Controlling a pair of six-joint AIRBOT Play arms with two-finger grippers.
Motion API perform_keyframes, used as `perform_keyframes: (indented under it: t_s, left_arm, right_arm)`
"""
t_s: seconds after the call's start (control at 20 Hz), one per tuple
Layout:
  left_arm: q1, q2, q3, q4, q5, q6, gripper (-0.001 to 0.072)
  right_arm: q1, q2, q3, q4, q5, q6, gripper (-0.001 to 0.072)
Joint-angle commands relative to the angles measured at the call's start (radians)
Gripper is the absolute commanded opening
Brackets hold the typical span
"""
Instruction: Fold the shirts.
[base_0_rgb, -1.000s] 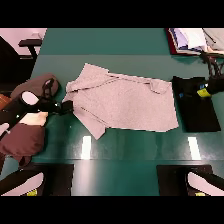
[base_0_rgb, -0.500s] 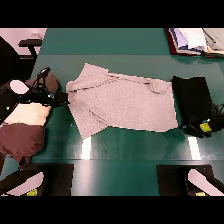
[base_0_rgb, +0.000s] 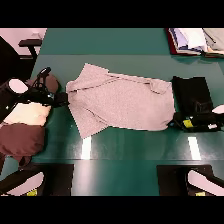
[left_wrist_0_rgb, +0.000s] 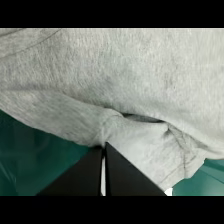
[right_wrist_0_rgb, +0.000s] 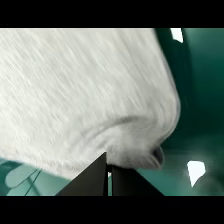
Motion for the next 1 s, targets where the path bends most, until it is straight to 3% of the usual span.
perform_keyframes:
  t_s: [0.0, 0.35, 0.65, 0.95]
  left_arm:
    - [0.001, 0.036, 0.032, 0.011, -0.050, 0.030, 0.0021]
    - [0.001, 0.313, 0.563, 0.047, -0.121, 0.029, 0.0021]
    - [0.001, 0.346, 1.127, 0.048, -0.189, 0.002, 0.0020]
    - [0.001, 0.335, 1.199, 0.106, -0.211, -0.001, 0.0020]
  right_arm:
    - [0.054, 0.004, 0.130, -0.003, 0.008, -0.003, 0.0010]
    - [-0.029, 0.283, 0.747, -0.032, 0.209, -0.003, 0.0010]
    - [-0.164, 0.371, 1.222, -0.058, 0.362, 0.043, 0.0009]
    - [-0.208, 0.270, 1.472, -0.074, 0.558, 0.134, 0.0009]
